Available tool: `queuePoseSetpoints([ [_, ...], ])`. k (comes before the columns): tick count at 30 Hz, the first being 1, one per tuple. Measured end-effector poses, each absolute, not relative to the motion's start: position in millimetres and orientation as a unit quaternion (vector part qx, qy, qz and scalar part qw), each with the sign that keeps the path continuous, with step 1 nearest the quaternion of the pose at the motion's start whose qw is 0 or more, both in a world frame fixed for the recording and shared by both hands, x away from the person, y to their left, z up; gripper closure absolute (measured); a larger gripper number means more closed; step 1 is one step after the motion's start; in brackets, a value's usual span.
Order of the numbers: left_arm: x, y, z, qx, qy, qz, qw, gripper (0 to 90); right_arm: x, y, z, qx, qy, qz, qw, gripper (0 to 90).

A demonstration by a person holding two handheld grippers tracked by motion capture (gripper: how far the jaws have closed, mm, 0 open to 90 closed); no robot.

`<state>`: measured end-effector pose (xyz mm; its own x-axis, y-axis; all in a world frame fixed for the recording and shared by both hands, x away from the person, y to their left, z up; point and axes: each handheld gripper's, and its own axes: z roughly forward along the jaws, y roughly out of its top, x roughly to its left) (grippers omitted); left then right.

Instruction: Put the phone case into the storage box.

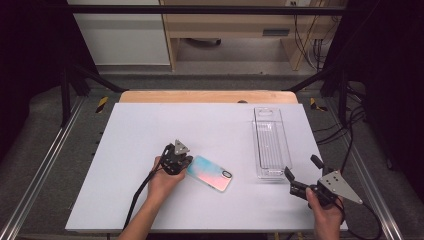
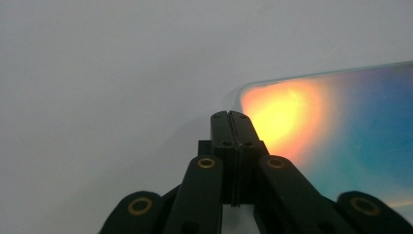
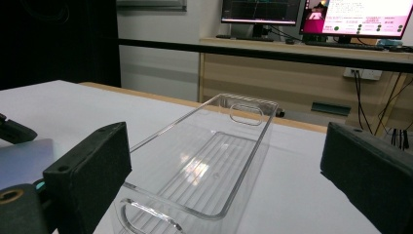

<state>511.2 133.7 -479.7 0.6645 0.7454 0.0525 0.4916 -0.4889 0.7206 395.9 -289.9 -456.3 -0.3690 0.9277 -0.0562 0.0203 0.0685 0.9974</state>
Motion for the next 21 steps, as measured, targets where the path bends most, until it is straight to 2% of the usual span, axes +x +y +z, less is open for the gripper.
queuePoseSetpoints([
  [11,503,116,-480,0.85,0.348,0.177,0.353,90.0,396,-288,-456,0.387,0.61,0.561,0.404,4.4],
  [17,501,116,-479,0.844,0.35,0.199,0.353,90.0,396,-288,-455,0.385,0.612,0.562,0.402,4.2],
  [21,492,127,-469,0.825,0.356,0.225,0.377,90.0,394,-288,-453,0.388,0.612,0.566,0.393,3.5],
])
